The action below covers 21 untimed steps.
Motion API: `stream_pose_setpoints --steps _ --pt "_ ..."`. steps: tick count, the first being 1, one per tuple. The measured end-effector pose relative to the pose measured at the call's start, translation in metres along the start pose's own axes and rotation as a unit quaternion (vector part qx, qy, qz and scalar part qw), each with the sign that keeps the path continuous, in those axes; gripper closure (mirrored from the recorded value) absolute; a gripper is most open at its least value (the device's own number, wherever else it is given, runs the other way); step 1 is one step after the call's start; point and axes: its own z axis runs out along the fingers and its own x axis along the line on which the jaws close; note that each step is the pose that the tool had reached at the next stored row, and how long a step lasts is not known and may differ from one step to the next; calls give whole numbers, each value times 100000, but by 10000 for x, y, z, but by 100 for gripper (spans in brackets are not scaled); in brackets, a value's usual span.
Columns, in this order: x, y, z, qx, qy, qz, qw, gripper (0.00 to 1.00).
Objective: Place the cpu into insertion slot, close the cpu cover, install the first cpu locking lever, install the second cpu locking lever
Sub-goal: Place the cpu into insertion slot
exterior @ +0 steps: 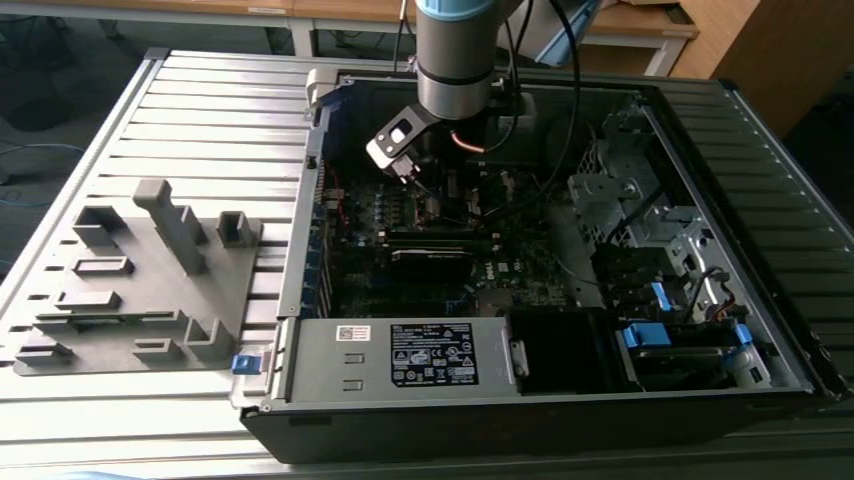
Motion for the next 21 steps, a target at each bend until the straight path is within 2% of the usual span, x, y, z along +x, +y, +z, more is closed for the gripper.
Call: stream_pose_setpoints --steps 21 --pt "3 13 1 -5 61 -434 99999 46"
